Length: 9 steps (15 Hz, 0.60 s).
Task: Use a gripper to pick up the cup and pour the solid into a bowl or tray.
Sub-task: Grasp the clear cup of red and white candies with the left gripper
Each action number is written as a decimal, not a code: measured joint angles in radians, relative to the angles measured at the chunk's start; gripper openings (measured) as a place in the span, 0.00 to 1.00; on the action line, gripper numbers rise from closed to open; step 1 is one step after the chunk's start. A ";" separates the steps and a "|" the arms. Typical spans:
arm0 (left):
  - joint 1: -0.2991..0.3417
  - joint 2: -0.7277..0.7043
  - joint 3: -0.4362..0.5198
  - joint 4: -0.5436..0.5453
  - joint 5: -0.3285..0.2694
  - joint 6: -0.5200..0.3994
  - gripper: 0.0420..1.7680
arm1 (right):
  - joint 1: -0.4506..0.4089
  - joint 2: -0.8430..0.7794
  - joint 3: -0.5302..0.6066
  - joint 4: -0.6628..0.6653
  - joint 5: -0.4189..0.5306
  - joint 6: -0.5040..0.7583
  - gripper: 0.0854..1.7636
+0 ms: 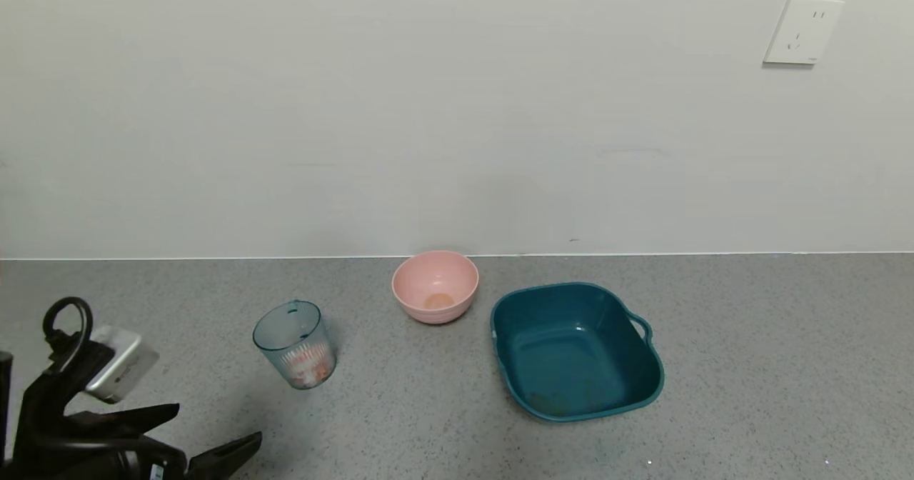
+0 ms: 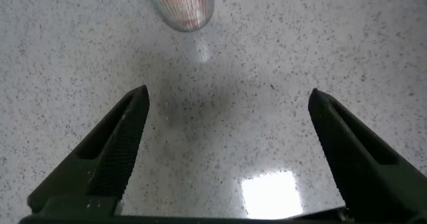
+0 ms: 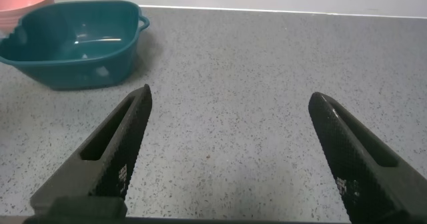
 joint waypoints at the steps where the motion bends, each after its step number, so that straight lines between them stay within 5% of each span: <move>1: -0.004 0.038 0.002 -0.033 0.011 -0.007 0.97 | 0.000 0.000 0.000 0.000 0.000 0.000 0.97; 9: -0.029 0.321 0.036 -0.332 0.094 -0.043 0.97 | 0.000 0.000 0.000 0.000 0.000 0.000 0.97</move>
